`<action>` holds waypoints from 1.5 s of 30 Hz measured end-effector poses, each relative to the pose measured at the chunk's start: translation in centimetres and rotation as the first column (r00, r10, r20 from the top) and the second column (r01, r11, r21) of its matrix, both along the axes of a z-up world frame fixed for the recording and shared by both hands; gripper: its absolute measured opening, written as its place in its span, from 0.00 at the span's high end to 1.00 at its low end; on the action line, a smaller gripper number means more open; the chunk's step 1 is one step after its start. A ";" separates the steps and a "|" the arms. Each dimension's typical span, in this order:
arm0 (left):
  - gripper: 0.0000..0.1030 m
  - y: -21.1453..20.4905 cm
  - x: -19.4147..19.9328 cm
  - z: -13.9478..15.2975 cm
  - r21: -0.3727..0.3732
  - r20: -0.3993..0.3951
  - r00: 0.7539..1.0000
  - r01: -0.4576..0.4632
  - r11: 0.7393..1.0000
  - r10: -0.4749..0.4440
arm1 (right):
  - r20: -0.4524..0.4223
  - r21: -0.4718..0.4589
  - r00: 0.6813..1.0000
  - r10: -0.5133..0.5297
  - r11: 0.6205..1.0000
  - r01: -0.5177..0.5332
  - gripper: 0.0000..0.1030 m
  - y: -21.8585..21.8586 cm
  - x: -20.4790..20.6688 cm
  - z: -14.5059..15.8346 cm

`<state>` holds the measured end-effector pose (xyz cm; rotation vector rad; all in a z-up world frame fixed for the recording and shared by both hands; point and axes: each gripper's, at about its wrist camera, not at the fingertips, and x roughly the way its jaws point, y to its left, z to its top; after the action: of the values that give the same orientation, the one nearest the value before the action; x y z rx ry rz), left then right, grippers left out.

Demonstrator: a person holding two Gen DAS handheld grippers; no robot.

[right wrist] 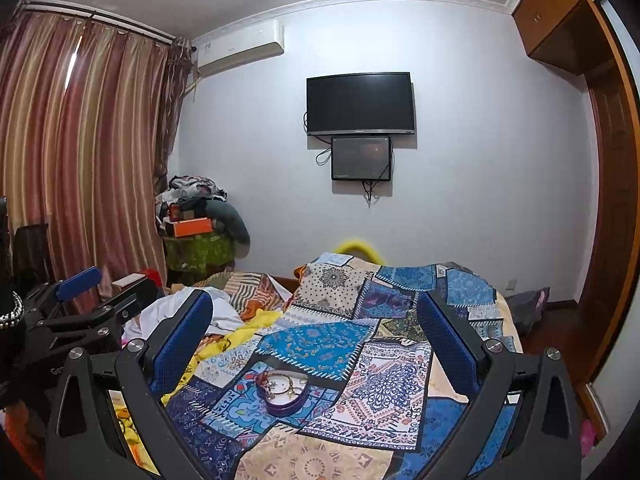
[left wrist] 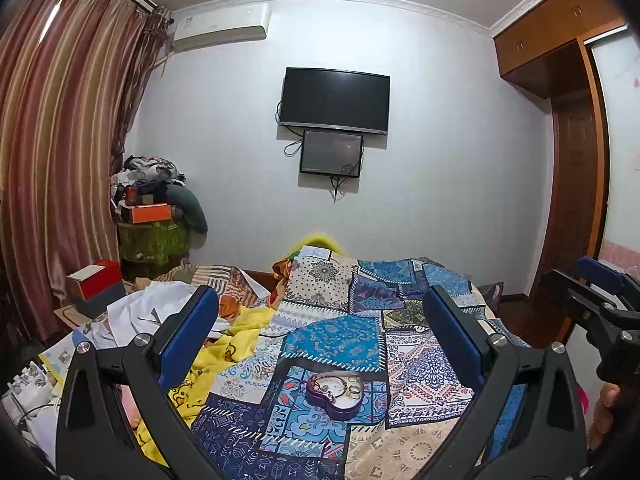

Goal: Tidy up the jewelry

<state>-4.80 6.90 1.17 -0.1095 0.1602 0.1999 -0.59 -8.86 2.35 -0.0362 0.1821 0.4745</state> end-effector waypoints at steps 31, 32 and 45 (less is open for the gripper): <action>0.00 -0.6 0.7 -0.1 0.020 -0.023 0.998 0.053 0.998 -0.053 | -0.029 0.030 0.999 -0.022 0.999 0.023 0.02 -1.0 0.4 -0.1; 0.00 -0.5 0.7 -0.1 0.019 -0.022 0.998 0.056 0.998 -0.055 | -0.030 0.029 0.999 -0.023 0.999 0.024 0.02 -0.9 0.4 -0.1; 0.00 -0.4 0.7 -0.3 0.012 -0.023 0.998 0.062 0.998 -0.062 | -0.040 0.017 0.999 -0.034 0.999 0.034 0.02 -0.7 0.6 -0.1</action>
<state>-4.11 6.51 0.83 -0.0899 0.1848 0.1401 0.00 -9.59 2.26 -0.0066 0.2168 0.4430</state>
